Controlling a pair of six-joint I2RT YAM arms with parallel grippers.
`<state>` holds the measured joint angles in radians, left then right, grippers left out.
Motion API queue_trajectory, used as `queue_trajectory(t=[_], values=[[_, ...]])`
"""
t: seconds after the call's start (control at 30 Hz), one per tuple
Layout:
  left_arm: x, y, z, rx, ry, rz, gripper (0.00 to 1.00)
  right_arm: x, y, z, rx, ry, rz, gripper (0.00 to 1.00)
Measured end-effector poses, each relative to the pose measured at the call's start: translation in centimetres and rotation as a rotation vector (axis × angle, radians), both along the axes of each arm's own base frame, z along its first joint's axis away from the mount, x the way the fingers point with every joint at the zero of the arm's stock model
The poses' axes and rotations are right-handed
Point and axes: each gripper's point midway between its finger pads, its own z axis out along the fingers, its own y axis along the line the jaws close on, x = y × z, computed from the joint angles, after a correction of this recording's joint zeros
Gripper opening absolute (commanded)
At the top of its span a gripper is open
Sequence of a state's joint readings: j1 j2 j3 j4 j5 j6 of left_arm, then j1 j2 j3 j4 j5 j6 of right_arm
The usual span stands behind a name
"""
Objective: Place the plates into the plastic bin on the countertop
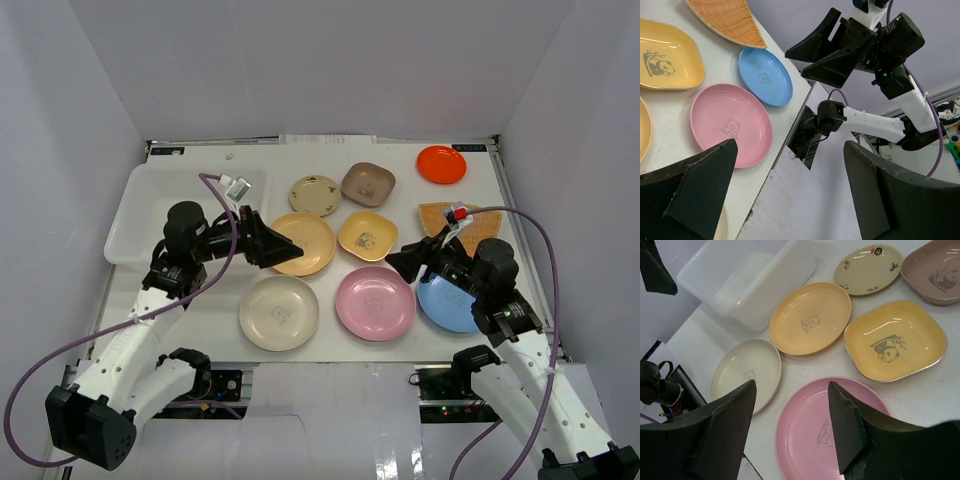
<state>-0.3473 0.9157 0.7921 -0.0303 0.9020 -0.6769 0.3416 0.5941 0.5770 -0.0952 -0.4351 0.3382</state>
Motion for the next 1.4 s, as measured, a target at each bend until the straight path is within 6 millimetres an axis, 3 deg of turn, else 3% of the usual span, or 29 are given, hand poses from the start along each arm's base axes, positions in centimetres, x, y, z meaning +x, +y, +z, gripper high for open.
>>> queue_trajectory(t=[0.13,0.23,0.3,0.33,0.4,0.47,0.67,0.93,1.07,1.4], values=[[0.1,-0.5,-0.6,0.01,0.024,-0.004,0.98,-0.5,-0.3,-0.9,-0.01,0.02,-0.006,0.64],[-0.4,-2.7,-2.5,0.065,0.072,-0.025,0.98,-0.7,-0.3,-1.8,-0.018,0.041,-0.004,0.64],[-1.6,-5.2,-4.6,0.154,0.109,-0.052,0.85,-0.8,-0.3,-2.3,-0.024,0.059,0.0,0.64],[-2.4,-6.6,-5.8,0.216,0.119,-0.064,0.73,-0.9,-0.2,-2.5,-0.027,0.07,0.005,0.64],[-3.6,-8.1,-8.5,0.327,0.136,-0.058,0.6,-1.0,0.0,-2.9,-0.033,0.088,0.016,0.64],[-4.2,-7.7,-11.2,0.444,0.158,-0.004,0.56,-1.2,0.2,-3.3,-0.037,0.099,0.024,0.63],[-4.5,-4.2,-17.3,0.73,0.186,0.202,0.58,-1.9,0.8,-5.9,-0.06,0.166,0.058,0.62],[-5.7,-1.5,-25.2,1.108,0.183,0.296,0.63,-3.2,3.0,-8.1,-0.121,0.229,0.138,0.6],[-5.4,-1.2,-26.1,1.149,0.177,0.317,0.61,-3.8,3.7,-8.8,-0.153,0.236,0.163,0.6],[-5.6,-2.0,-26.0,1.094,0.188,0.31,0.58,-4.4,4.6,-10.0,-0.212,0.239,0.171,0.59]])
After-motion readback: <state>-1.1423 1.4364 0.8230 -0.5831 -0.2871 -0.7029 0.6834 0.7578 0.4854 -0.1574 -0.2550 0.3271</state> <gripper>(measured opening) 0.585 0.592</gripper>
